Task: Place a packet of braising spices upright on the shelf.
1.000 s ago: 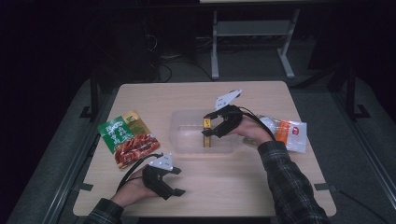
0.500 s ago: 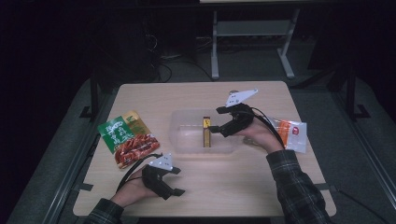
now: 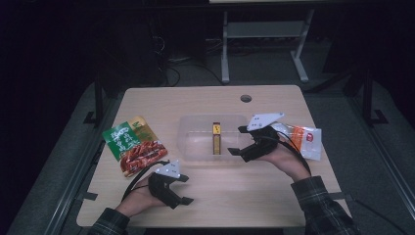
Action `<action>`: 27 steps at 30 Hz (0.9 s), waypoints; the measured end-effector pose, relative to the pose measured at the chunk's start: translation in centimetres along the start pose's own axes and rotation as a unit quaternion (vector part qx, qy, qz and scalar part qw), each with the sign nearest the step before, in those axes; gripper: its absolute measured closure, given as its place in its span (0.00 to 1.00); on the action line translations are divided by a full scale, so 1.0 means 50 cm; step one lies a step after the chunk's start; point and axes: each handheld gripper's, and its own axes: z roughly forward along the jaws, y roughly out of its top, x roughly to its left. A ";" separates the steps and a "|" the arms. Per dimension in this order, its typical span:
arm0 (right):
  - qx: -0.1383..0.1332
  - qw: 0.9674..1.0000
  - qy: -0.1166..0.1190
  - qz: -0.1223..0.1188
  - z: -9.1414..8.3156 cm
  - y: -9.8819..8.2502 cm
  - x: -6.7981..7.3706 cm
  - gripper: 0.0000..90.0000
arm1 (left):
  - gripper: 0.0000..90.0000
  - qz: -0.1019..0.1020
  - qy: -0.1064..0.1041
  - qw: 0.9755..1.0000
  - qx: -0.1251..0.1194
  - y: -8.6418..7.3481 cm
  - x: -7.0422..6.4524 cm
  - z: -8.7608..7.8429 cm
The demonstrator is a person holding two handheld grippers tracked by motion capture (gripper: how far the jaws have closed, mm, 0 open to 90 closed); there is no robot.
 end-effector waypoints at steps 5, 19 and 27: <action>0.006 1.000 -0.006 0.004 -0.016 -0.033 0.025 0.17 | 0.19 -0.003 0.005 1.000 -0.002 0.000 0.000 -0.001; 0.029 0.998 -0.014 0.045 -0.043 -0.156 0.089 0.17 | 0.19 -0.015 0.031 0.999 -0.007 -0.010 0.005 -0.018; 0.056 0.996 -0.022 0.058 -0.055 -0.206 0.115 0.17 | 0.20 -0.048 0.065 0.997 -0.007 -0.020 0.022 -0.047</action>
